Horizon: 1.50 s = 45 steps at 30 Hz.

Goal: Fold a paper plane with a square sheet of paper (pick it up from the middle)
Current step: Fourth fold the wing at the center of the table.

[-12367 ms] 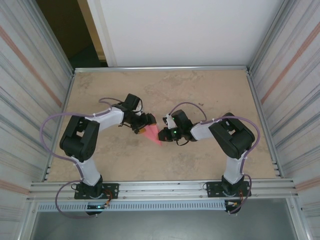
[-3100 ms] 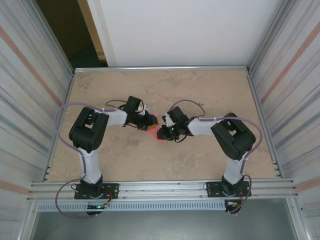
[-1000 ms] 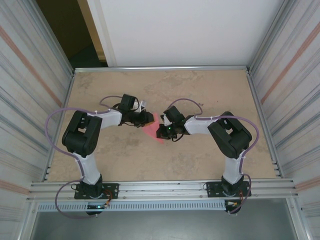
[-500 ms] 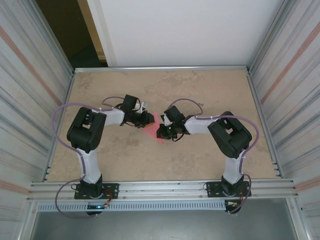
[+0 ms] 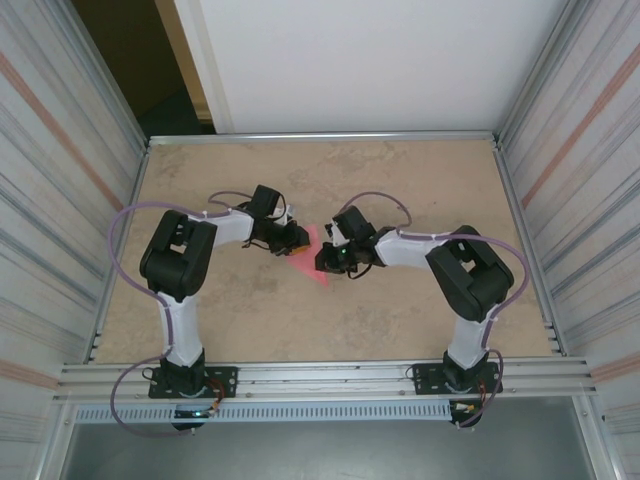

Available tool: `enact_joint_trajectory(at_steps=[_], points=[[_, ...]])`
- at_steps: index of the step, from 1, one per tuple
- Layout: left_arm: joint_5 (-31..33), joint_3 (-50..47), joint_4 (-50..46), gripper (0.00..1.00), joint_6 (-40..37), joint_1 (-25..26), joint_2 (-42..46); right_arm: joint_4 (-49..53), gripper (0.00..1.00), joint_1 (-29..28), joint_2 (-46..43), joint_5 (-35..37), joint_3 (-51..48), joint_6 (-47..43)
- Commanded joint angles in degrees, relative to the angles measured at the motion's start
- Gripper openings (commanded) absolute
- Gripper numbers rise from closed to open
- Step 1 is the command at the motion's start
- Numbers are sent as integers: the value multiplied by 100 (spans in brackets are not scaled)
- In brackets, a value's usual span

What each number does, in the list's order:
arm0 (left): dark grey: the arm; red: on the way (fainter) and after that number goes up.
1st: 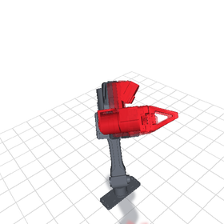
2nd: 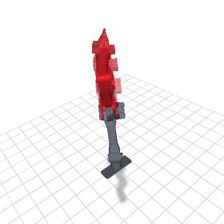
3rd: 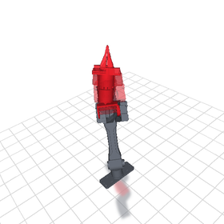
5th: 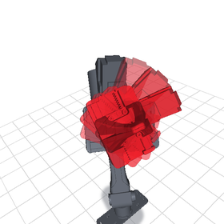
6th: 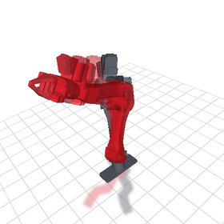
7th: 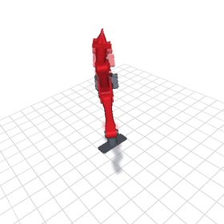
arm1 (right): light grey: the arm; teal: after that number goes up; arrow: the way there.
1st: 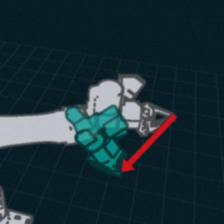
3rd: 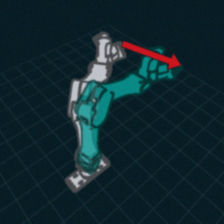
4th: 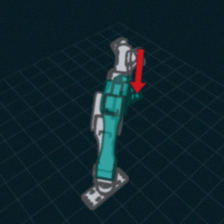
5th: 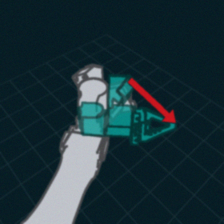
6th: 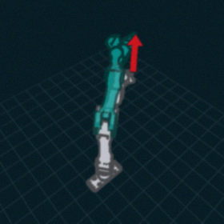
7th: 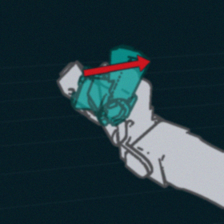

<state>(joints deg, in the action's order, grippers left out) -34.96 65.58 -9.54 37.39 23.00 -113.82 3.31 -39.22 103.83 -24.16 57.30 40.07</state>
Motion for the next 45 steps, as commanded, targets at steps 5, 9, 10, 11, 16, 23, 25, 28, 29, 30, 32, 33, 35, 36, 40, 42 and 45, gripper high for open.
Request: enact_joint_trajectory(at_steps=[5, 9, 10, 11, 16, 23, 25, 28, 29, 30, 32, 33, 35, 36, 40, 42, 45], points=[[528, -41, -675, 21, -100, 50, -393, 275, 6, 29, 87, 140, 400, -83], [559, -10, -745, 20, -98, 68, -420, 479, 4, -45, 409, 180, 737, -95], [553, -4, -743, 20, -96, 66, -427, 526, 3, -57, 476, 199, 813, -112], [549, -2, -742, 20, -100, 64, -437, 552, 3, -57, 555, 201, 868, -114], [529, -2, -744, 20, -126, 72, -420, 622, 2, -59, 823, 242, 1003, -112], [535, 23, -793, 20, -135, 73, -450, 823, 2, -50, 1046, 252, 1034, -121], [551, 33, -821, 20, -135, 73, -465, 871, 2, -49, 1080, 238, 1007, -132], [547, 42, -826, 20, -135, 73, -468, 916, 2, -47, 1096, 194, 977, -150], [551, 58, -838, 20, -135, 73, -472, 929, 2, -50, 1090, 169, 968, -163], [564, 60, -860, 20, -135, 73, -474, 932, 2, -58, 1058, 151, 963, -182], [600, 86, -913, 20, -142, 72, -483, 952, 2, -66, 967, 109, 921, -216], [625, 99, -933, 20, -143, 73, -483, 944, 2, -59, 894, 52, 887, -243], [697, 113, -1008, 20, -148, 73, -495, 942, 2, -77, 736, -40, 799, -304], [725, 130, -1053, 20, -153, 72, -507, 966, 2, -84, 650, -92, 747, -332], [788, 148, -1136, 20, -153, 73, -546, 1098, 3, -113, 402, -143, 518, -420], [782, 159, -1147, 20, -141, 73, -563, 1136, 3, -136, 321, -143, 410, -439], [797, 166, -1147, 20, -135, 73, -581, 1211, 3, -154, 286, -143, 331, -465]])
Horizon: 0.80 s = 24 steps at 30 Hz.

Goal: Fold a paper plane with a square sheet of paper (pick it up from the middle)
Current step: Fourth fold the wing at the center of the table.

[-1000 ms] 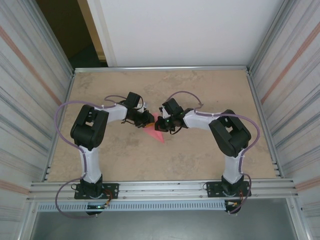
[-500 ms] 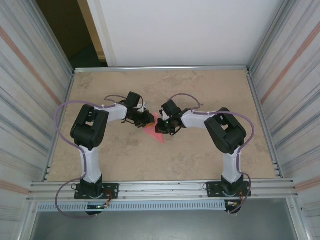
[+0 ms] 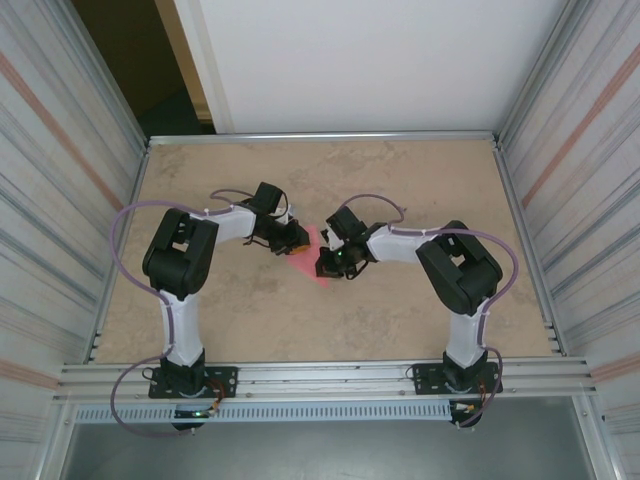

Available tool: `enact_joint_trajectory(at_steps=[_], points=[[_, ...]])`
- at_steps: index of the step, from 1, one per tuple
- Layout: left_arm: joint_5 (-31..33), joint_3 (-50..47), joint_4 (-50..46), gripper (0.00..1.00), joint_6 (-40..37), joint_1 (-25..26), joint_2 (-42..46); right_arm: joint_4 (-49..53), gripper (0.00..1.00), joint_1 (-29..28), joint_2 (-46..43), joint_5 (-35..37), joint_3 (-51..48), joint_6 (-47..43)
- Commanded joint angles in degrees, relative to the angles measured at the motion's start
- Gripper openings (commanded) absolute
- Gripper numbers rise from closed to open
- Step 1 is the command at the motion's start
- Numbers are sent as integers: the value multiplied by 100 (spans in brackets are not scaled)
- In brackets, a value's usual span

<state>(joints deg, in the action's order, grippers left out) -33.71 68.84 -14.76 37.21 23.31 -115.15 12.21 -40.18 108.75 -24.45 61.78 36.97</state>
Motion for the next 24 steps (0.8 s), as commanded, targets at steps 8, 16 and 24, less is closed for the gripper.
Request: enact_joint_trajectory(at_steps=[8, 16, 24], points=[[791, -103, -778, 20, -100, 42, -455, 469, 3, -64, -275, 117, -255, -173], [940, 14, -999, 20, -118, 42, -700, 545, 3, -76, -389, 102, -389, -206], [1126, 164, -1287, 20, -118, 42, -822, 704, 3, -68, -635, 105, -821, -261]])
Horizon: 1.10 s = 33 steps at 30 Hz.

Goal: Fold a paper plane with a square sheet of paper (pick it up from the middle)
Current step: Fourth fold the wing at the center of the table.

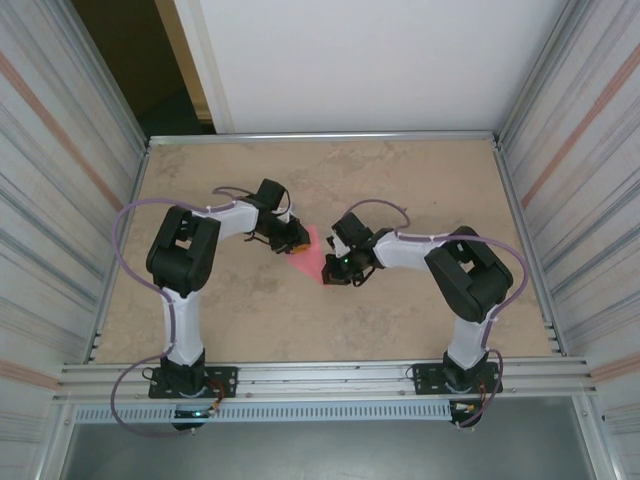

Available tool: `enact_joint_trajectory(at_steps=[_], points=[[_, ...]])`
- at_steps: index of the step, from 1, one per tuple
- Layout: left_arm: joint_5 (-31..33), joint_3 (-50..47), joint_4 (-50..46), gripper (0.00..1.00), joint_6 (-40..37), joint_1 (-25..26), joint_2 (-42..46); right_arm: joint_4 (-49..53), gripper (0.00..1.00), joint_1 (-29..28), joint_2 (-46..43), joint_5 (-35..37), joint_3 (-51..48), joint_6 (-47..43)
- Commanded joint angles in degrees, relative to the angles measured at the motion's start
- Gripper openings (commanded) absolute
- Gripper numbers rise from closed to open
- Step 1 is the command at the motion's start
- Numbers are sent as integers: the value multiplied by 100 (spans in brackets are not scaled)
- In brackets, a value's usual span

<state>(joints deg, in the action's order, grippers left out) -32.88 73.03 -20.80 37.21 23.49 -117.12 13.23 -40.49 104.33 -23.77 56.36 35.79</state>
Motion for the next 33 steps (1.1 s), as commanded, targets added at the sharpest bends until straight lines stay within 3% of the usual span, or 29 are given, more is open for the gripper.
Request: enact_joint_trajectory(at_steps=[1, 13, 24, 33], points=[[1055, -259, -693, 20, -118, 25, -622, 609, 3, -32, -255, 44, -364, -141], [932, -220, -637, 20, -144, 94, -514, 105, 6, -19, -1369, 210, -545, -46], [770, -185, -583, 20, -104, 156, -365, -110, 0, -121, 205, 364, 797, 95], [544, -117, -470, 20, -161, 156, 24, -62, 0, 34, 616, 432, 575, 121]])
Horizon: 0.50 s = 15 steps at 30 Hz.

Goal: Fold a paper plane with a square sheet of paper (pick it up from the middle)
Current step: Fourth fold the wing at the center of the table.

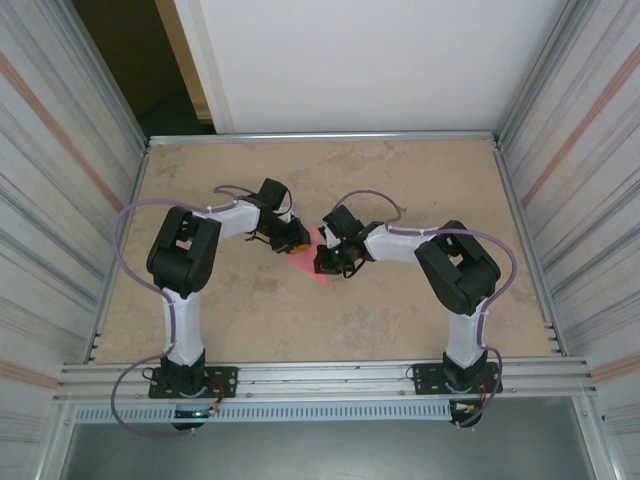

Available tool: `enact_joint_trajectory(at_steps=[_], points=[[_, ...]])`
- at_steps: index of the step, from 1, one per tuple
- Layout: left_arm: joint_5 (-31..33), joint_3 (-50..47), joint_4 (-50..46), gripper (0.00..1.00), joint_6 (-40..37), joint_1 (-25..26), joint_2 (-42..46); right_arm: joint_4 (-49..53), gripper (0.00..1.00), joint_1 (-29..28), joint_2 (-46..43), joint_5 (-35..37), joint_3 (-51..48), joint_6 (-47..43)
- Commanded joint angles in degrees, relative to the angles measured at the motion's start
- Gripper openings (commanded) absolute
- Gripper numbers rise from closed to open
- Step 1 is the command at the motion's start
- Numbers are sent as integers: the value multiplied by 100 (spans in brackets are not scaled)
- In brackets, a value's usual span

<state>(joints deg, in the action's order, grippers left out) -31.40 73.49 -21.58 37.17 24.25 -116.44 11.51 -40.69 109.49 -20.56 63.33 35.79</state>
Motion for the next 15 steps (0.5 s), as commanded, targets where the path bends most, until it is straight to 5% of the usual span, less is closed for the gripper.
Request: enact_joint_trajectory(at_steps=[1, 7, 15], points=[[294, -162, -303, 20, -195, 80, 40, 123, 0, 68, 115, 89, -184, 123], [-335, -705, 1023, 22, -292, 118, 1001, 276, 0, 107, 101, -84, -647, 8], [-314, -1887, 2107, 18, -331, 387, 1732, 324, 0, 186, -303, -406, -1110, -81]])
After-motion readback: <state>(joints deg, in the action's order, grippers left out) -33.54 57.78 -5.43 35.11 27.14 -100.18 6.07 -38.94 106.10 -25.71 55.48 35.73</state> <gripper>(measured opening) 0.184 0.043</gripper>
